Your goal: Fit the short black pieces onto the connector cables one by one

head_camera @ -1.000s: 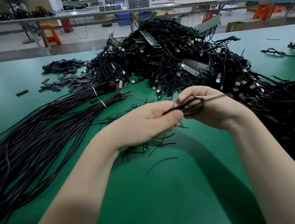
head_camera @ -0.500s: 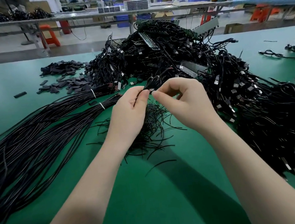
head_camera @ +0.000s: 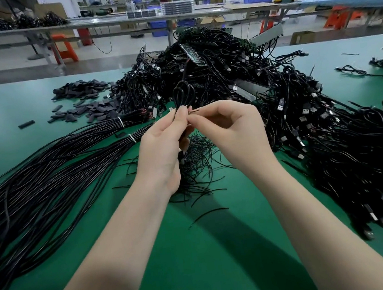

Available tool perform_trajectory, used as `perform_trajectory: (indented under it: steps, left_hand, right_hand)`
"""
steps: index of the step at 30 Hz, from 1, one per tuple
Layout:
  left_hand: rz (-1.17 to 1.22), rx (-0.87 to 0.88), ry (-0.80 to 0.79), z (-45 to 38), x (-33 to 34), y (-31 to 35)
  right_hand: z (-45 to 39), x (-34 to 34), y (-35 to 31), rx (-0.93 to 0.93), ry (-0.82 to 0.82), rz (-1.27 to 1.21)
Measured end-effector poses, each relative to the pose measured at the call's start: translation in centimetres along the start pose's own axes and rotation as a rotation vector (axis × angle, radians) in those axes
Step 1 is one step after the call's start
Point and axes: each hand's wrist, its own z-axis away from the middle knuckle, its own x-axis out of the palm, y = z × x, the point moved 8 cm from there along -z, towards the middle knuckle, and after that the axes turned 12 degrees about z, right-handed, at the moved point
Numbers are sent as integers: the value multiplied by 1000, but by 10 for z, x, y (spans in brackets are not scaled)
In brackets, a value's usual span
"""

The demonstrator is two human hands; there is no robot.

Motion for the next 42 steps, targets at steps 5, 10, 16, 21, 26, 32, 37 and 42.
perform_trajectory:
  steps: [5, 10, 16, 21, 26, 32, 37, 42]
  left_hand:
    - [125, -163, -113, 2, 11, -7]
    - [153, -270, -157, 4, 15, -14]
    - [19, -246, -253, -1, 6, 1]
    - [-158, -279, -326, 0, 1, 10]
    - [-116, -316, -328, 4, 3, 7]
    - [-82, -287, -310, 6, 6, 10]
    - [-85, -317, -295, 5, 4, 7]
    - [-63, -330, -284, 4, 4, 5]
  right_hand:
    - [-5, -5, 7, 54, -50, -139]
    - [-7, -14, -1, -32, -40, -23]
    - [-5, -10, -8, -90, -58, 35]
    - [-3, -2, -7, -58, -214, -33]
    - [-2, -2, -11, -55, -282, -128]
    - [-2, -3, -11, -32, -299, -115]
    - [-3, -9, -18, -66, -277, -86]
    - [-3, -14, -26, -116, -230, 39]
